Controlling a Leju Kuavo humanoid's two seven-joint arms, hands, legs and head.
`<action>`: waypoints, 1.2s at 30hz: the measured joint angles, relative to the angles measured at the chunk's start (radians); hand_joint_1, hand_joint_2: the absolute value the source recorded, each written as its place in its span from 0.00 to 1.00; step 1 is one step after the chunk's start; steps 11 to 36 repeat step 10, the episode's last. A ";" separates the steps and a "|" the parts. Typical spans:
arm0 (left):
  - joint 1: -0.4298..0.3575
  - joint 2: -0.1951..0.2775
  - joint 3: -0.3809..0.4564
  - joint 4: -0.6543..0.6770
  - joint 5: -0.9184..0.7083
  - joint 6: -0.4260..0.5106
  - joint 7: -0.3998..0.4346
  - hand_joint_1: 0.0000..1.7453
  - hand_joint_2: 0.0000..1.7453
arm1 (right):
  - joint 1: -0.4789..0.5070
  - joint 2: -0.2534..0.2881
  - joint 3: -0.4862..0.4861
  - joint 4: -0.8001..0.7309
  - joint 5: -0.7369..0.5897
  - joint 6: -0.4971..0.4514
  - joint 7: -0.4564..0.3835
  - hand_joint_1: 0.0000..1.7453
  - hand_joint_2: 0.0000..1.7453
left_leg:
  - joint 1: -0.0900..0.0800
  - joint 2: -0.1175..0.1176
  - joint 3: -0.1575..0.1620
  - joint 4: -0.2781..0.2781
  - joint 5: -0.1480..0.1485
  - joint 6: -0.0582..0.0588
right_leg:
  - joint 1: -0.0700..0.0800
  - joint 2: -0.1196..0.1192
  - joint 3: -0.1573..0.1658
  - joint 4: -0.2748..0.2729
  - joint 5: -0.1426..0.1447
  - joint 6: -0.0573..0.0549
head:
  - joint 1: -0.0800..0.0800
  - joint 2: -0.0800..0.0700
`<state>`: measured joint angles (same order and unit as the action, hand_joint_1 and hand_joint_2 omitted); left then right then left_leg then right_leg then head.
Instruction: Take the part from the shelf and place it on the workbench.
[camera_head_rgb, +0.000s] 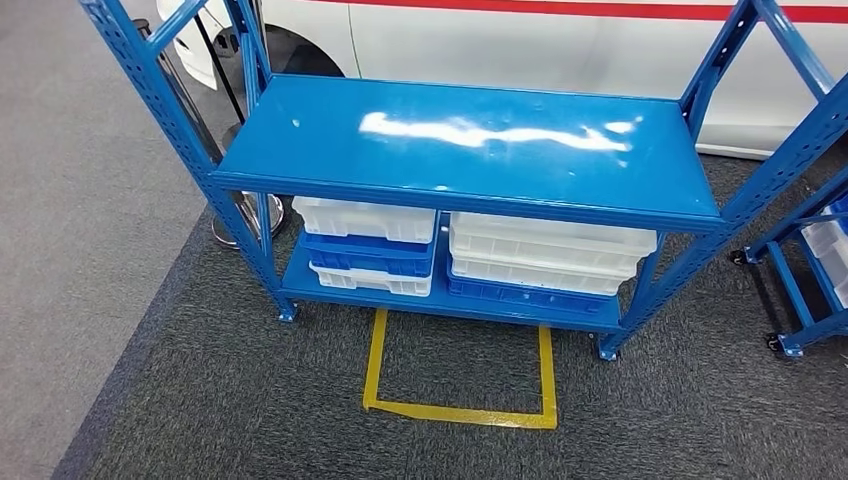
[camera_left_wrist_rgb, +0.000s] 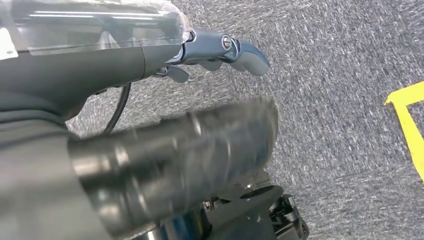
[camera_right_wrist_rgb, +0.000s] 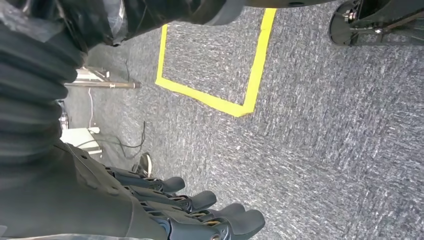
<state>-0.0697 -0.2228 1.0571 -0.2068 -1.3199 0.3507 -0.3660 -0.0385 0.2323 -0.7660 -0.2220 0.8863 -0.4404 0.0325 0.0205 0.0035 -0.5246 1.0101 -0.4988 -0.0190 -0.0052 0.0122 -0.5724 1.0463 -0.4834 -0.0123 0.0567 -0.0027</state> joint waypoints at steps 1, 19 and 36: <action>0.000 0.000 0.000 0.000 0.000 -0.001 -0.001 0.00 1.00 | 0.000 0.000 0.000 0.000 0.002 0.000 0.000 0.00 1.00 | 0.000 0.000 0.000 0.000 0.000 0.001 | 0.000 0.000 0.000 -0.001 0.001 0.001 | 0.000 0.000; 0.000 0.000 -0.002 0.000 -0.006 -0.006 -0.014 0.00 1.00 | 0.000 0.000 0.000 0.000 0.012 -0.003 0.004 0.00 1.00 | -0.001 0.000 -0.001 0.002 -0.001 0.005 | -0.004 0.000 0.001 -0.003 0.001 0.003 | 0.000 0.000; 0.000 0.000 -0.002 0.000 -0.006 -0.006 -0.014 0.00 1.00 | 0.000 0.000 0.000 0.000 0.012 -0.003 0.004 0.00 1.00 | -0.001 0.000 -0.001 0.002 -0.001 0.005 | -0.004 0.000 0.001 -0.003 0.001 0.003 | 0.000 0.000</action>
